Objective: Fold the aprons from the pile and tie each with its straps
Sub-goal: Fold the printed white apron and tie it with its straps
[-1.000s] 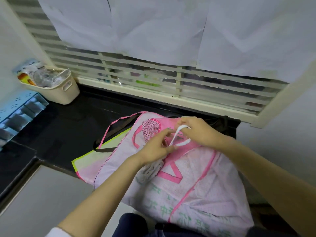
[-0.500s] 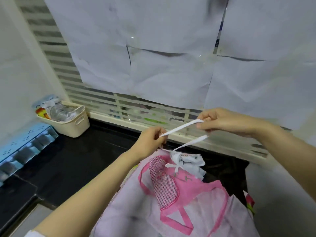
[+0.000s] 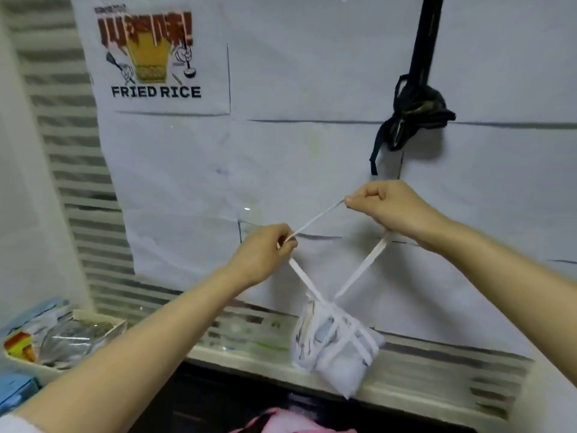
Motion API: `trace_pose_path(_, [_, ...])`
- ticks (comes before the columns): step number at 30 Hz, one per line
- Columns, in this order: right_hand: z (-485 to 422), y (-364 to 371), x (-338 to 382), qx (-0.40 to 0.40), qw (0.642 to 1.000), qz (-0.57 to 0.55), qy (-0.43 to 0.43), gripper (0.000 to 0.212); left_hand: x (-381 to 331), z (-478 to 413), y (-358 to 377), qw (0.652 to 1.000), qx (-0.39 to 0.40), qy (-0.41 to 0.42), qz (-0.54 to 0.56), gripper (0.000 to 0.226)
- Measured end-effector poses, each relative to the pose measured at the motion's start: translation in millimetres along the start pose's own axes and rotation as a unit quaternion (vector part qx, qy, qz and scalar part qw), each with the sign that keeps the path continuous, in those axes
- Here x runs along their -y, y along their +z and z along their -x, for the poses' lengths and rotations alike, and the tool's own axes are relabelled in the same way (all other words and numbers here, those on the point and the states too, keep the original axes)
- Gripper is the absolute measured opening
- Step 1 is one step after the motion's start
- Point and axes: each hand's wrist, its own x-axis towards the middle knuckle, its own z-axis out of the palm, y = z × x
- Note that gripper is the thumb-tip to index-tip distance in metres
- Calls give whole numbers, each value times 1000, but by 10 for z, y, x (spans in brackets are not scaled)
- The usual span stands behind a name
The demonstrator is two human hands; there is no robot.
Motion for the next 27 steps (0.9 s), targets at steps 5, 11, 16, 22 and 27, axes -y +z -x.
trace_pose_path(5, [-363, 73, 505, -8, 999, -32, -13, 25, 68, -334, -438, 999, -32, 28, -28, 13])
trace_pose_path(11, [-756, 192, 1017, -26, 988, -153, 2, 27, 137, -734, -1035, 997, -65, 43, -27, 14])
trace_pose_path(16, [-1047, 262, 1279, -88, 992, -82, -34, 24, 287, -931, -1457, 977, -186, 75, -73, 33])
trace_pose_path(22, [-1340, 267, 1403, -130, 989, 38, -65, 30, 659, -1171, -1727, 964, -118, 18, -239, 70])
trace_pose_path(27, [-1477, 216, 1427, -137, 976, 145, -87, 25, 776, -1224, -1688, 955, -104, 11, -278, 82])
